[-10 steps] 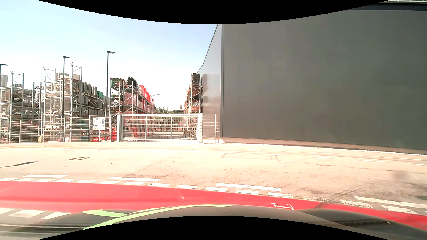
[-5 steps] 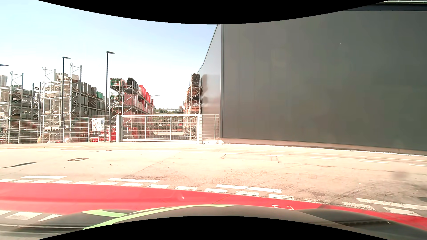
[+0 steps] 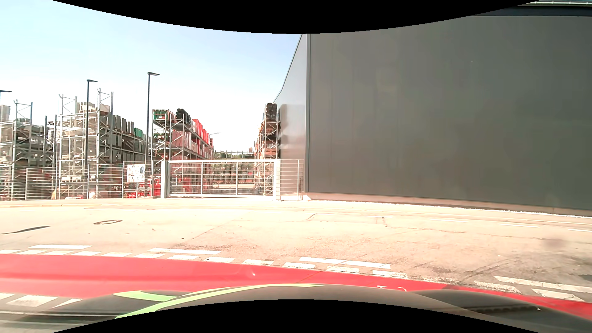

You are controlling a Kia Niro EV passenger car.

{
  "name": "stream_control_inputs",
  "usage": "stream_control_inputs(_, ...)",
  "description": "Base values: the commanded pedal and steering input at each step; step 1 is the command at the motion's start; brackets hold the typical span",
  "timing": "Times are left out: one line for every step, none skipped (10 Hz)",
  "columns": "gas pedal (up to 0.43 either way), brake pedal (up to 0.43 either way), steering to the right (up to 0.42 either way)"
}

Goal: Follow the waypoints while adhering to traffic rules and regulations

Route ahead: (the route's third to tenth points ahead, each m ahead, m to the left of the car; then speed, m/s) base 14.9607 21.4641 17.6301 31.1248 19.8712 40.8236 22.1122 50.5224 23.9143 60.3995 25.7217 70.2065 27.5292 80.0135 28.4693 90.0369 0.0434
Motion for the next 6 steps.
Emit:
stream_control_inputs(0.0,0.0,0.02)
stream_control_inputs(0.0,0.0,0.015)
stream_control_inputs(0.0,0.0,0.009)
stream_control_inputs(0.0,0.006,0.001)
stream_control_inputs(0.0,0.03,-0.01)
stream_control_inputs(0.0,0.049,-0.02)
